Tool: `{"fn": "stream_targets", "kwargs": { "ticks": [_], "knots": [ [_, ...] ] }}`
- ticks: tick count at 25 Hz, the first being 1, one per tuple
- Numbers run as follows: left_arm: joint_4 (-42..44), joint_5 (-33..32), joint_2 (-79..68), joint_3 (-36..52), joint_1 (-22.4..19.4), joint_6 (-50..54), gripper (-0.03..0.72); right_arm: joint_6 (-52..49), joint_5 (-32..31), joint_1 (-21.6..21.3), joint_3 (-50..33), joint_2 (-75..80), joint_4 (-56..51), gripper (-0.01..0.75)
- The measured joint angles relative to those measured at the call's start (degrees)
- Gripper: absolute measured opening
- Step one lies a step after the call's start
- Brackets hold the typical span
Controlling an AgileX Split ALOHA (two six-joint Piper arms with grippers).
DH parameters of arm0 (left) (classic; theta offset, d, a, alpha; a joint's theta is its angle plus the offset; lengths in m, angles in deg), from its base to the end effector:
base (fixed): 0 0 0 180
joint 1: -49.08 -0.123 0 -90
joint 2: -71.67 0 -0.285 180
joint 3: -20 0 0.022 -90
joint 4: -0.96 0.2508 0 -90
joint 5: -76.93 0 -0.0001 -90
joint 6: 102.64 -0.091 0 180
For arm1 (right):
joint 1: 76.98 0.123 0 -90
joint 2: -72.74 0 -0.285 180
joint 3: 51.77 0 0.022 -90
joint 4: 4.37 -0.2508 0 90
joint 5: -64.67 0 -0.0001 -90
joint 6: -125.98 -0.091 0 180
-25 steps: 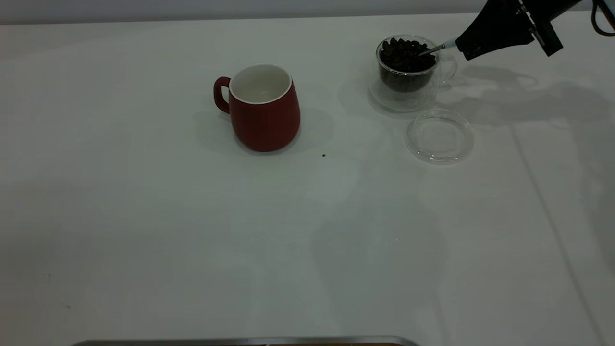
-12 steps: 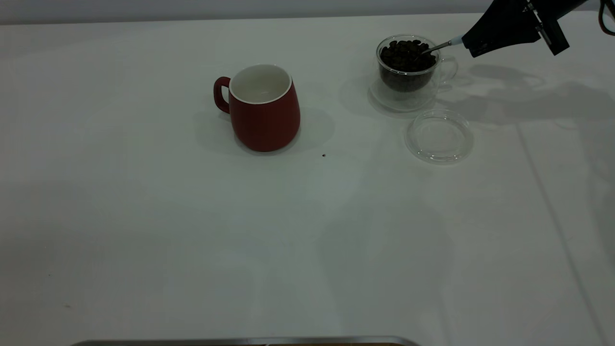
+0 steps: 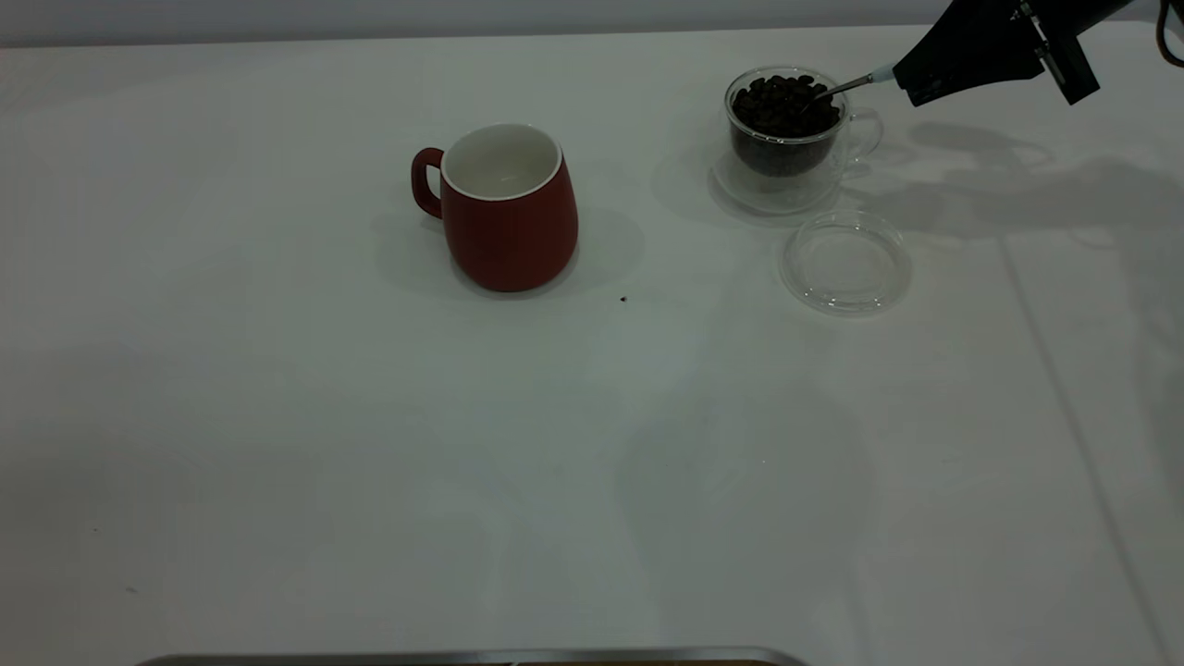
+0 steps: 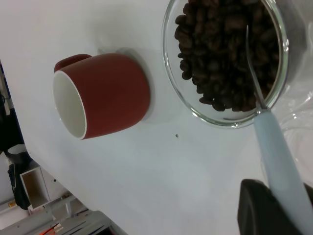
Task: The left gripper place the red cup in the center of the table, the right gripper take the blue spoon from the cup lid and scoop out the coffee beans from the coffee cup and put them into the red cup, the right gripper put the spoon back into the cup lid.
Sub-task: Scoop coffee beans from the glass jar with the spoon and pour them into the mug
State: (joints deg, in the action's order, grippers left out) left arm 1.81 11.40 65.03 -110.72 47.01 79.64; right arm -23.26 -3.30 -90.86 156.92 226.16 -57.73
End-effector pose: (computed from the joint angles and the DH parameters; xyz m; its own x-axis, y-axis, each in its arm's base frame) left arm -0.0102 0.0009 0.2672 -0.5195 -0.0524 -0.8529 -0.0651 0.9976 -0.0217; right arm 0.4753 -0.0477 0.0649 -0.9801 0.1942 -0.0415 0.0997 0.6622 0.7427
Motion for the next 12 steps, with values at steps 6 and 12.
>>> {"fn": "stream_targets", "kwargs": {
  "ticks": [6, 12],
  "knots": [
    [0.0, 0.0, 0.0, 0.0, 0.0, 0.0, 0.5, 0.0, 0.0, -0.1, -0.1, -0.5, 0.1, 0.097],
    [0.0, 0.0, 0.0, 0.0, 0.0, 0.1, 0.5, 0.4, 0.1, -0.3, -3.0, -1.6, -0.6, 0.097]
  ]
}}
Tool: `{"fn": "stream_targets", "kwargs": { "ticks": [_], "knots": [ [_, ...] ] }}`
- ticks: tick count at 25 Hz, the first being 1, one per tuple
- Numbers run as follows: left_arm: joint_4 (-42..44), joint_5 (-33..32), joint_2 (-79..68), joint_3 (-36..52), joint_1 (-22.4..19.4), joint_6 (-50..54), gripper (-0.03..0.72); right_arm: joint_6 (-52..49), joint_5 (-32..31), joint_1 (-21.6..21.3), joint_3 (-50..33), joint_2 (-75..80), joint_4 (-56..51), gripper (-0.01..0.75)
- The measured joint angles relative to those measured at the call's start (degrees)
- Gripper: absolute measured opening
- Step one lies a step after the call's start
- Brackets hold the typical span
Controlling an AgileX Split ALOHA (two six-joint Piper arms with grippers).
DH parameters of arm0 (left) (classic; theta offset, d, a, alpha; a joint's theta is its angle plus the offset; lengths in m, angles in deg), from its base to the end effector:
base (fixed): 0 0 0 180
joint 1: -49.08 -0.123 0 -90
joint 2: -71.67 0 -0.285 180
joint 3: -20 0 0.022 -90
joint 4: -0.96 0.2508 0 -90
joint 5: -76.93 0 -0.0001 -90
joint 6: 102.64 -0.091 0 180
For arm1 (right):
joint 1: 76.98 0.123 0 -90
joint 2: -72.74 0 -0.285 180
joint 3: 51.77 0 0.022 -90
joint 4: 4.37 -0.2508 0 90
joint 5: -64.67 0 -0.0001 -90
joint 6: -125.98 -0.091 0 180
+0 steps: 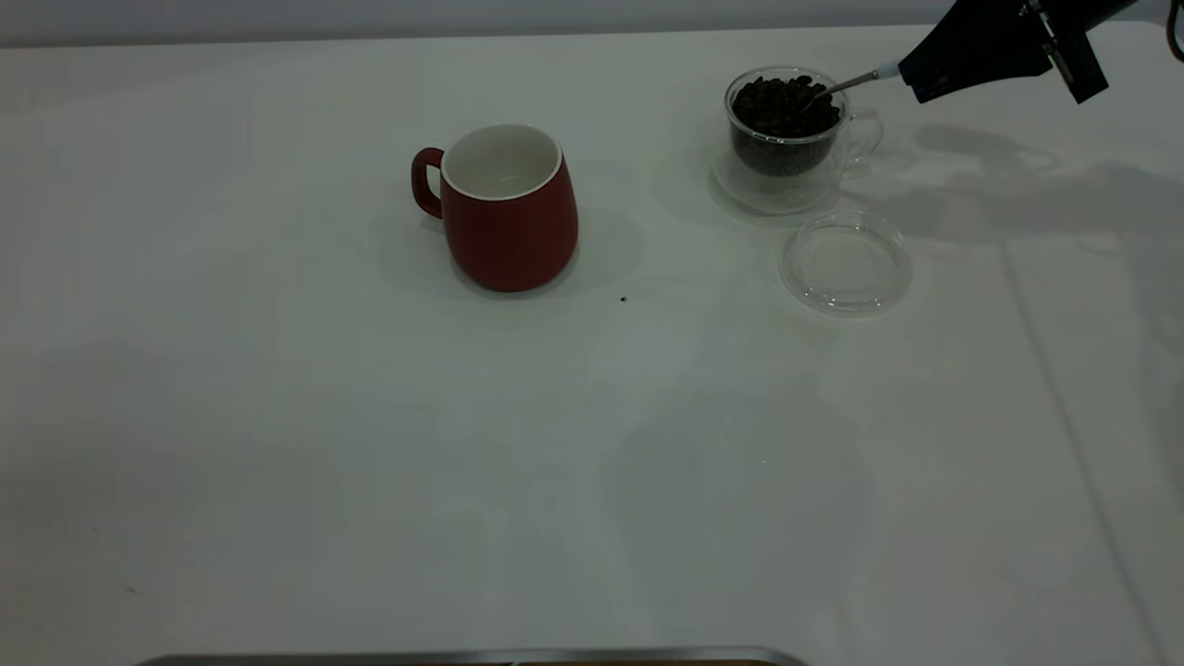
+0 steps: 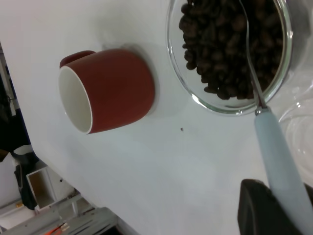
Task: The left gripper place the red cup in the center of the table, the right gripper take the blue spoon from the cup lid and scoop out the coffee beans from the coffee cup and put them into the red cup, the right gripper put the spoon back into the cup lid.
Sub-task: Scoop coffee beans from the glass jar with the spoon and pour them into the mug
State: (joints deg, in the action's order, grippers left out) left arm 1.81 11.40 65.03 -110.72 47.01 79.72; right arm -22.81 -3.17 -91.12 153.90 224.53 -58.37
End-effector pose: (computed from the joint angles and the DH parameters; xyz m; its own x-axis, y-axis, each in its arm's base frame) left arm -0.0102 0.0009 0.2672 -0.5194 -0.0538 -0.8528 -0.0659 0.9976 -0.0229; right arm 0.4677 -0.0475 0.0674 -0.9791 0.2017 -0.0249 0.1154 0.6524 0.7490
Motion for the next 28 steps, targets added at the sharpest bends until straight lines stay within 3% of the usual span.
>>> {"fn": "stream_targets", "kwargs": {
  "ticks": [28],
  "knots": [
    [0.0, 0.0, 0.0, 0.0, 0.0, -0.1, 0.5, 9.3, 0.7, -2.0, -8.6, -0.3, -9.8, 0.097]
  ]
}}
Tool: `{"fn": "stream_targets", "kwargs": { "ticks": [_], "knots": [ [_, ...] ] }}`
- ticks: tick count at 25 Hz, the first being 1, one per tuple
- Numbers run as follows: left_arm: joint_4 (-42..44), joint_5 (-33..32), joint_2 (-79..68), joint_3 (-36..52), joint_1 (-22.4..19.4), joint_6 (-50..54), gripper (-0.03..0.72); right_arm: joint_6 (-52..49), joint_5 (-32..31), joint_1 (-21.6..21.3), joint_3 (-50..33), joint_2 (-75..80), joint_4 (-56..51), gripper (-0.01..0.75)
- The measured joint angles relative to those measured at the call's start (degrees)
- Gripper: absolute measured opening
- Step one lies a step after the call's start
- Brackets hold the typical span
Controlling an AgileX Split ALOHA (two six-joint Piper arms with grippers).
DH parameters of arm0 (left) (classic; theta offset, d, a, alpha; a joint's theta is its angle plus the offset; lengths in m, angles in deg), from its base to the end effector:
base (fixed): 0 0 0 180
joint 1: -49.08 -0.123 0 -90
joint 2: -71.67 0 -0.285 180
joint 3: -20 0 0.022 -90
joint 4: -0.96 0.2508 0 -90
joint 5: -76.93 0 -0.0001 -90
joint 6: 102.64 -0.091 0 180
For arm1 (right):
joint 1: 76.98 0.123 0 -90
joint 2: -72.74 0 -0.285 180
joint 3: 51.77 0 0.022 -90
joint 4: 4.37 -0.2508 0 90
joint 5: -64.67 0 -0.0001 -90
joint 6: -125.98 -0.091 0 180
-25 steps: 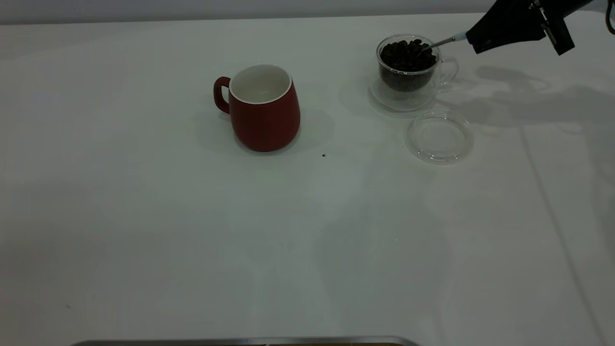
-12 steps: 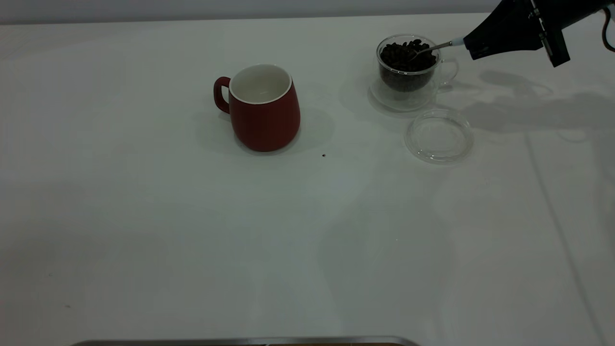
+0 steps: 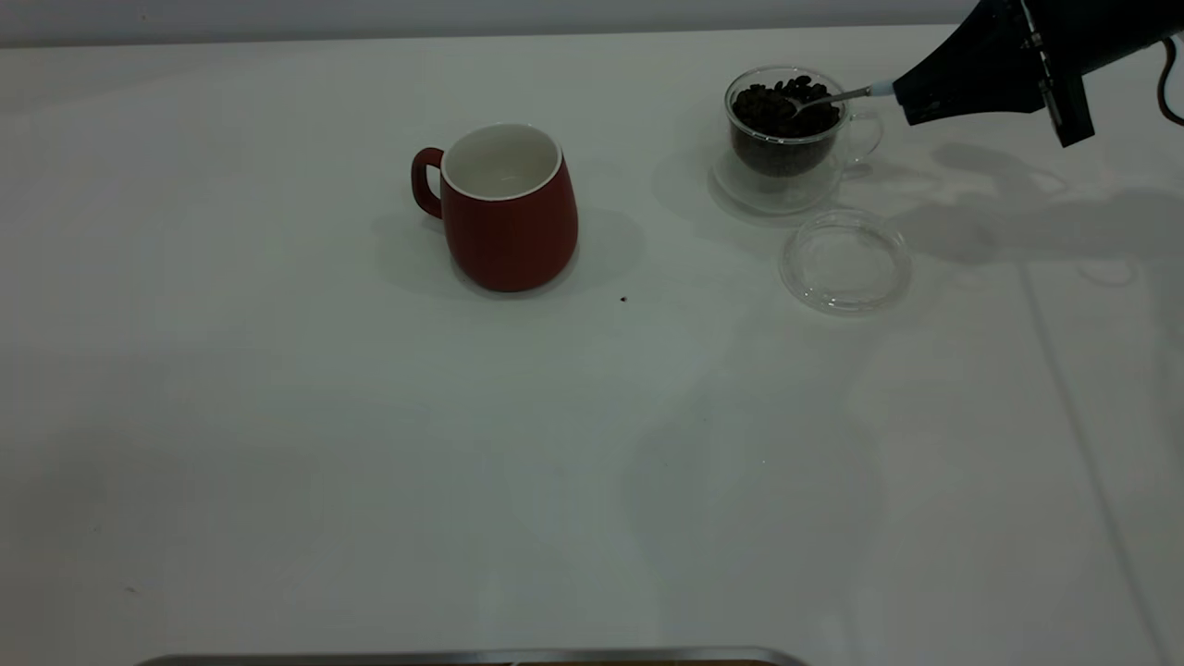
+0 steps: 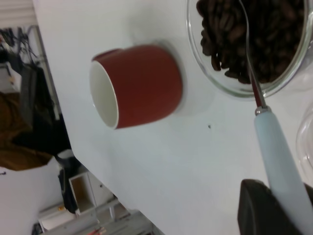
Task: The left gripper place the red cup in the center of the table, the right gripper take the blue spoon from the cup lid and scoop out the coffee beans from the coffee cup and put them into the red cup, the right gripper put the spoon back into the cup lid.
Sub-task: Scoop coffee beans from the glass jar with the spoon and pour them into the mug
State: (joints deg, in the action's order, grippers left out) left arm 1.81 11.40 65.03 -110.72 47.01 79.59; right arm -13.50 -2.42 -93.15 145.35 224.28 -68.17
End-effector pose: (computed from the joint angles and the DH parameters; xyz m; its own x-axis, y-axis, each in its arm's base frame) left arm -0.0102 0.0009 0.2672 -0.5195 -0.0516 -0.8529 -0.0647 0.9977 -0.0209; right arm 0.4478 -0.0515 0.0478 -0.9660 0.2579 -0.0196 0.1296 0.5482 0.8263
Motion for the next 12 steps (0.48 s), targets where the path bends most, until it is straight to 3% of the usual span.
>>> {"fn": "stream_targets", "kwargs": {
  "ticks": [12],
  "knots": [
    [0.0, 0.0, 0.0, 0.0, 0.0, 0.0, 0.5, 0.8, 0.1, -1.0, -0.2, 0.0, -1.0, 0.097]
  ]
}}
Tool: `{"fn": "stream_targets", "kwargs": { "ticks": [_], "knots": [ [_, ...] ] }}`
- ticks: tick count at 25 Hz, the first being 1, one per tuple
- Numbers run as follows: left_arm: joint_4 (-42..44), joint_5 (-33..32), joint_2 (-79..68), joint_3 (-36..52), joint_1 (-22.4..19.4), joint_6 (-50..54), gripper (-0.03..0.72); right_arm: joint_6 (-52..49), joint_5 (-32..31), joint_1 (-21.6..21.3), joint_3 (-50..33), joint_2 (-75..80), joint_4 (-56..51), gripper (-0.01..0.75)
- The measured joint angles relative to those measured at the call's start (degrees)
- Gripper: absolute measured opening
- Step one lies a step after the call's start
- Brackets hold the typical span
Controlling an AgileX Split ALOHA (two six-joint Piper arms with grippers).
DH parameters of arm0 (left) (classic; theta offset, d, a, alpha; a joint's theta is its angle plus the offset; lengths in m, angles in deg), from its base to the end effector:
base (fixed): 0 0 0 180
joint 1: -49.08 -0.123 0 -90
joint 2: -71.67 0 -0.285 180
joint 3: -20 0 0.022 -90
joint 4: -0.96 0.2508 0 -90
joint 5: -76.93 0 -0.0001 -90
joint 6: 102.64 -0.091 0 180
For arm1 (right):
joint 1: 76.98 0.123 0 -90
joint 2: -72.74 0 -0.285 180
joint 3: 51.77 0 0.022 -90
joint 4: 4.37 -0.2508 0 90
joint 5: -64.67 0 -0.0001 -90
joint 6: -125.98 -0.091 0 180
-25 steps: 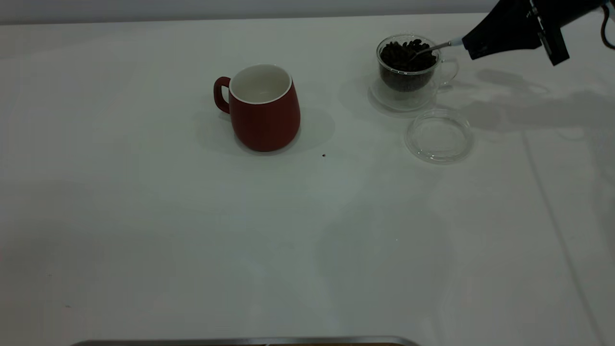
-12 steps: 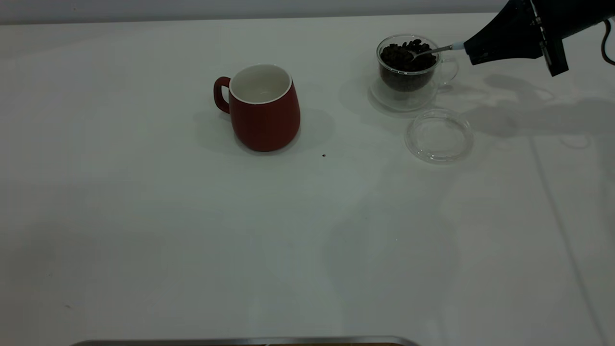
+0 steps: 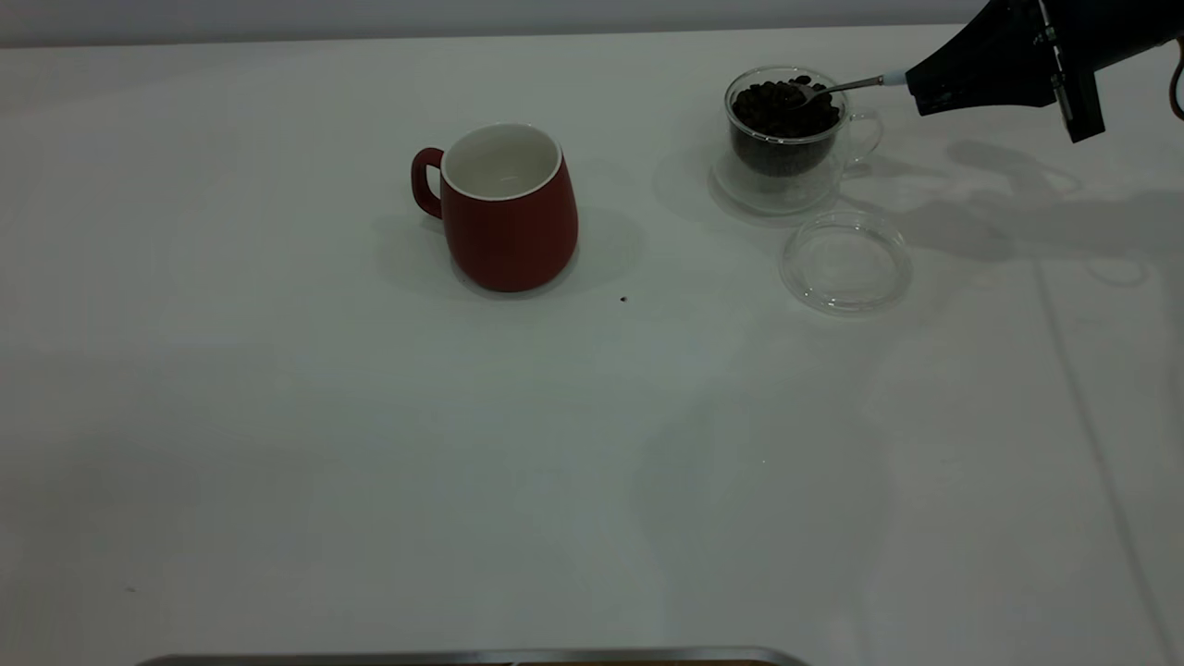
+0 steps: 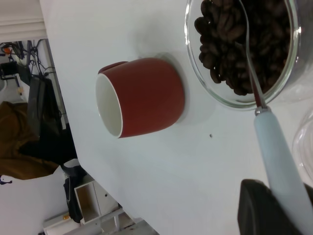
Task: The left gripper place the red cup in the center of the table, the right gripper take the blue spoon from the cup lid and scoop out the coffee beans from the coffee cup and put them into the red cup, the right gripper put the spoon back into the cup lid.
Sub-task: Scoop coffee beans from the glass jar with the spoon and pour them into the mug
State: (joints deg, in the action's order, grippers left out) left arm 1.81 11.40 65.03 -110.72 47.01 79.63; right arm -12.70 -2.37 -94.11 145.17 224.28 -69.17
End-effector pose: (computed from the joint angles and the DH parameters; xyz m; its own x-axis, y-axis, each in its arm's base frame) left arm -0.0102 0.0009 0.2672 -0.5195 -0.0523 -0.8529 -0.0651 0.9977 -0.0215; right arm 0.4473 -0.0585 0.0481 -0.9598 0.2791 -0.0286 0.1316 0.5379 0.8327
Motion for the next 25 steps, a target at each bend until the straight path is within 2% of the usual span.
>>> {"fn": "stream_targets", "kwargs": {
  "ticks": [18, 25],
  "knots": [
    [0.0, 0.0, 0.0, 0.0, 0.0, 0.1, 0.5, -0.7, 0.0, -0.2, -0.1, -2.4, -1.3, 0.097],
    [0.0, 0.0, 0.0, 0.0, 0.0, 0.1, 0.5, -0.9, 0.0, 1.6, -0.2, -4.0, -1.4, 0.097]
  ]
}}
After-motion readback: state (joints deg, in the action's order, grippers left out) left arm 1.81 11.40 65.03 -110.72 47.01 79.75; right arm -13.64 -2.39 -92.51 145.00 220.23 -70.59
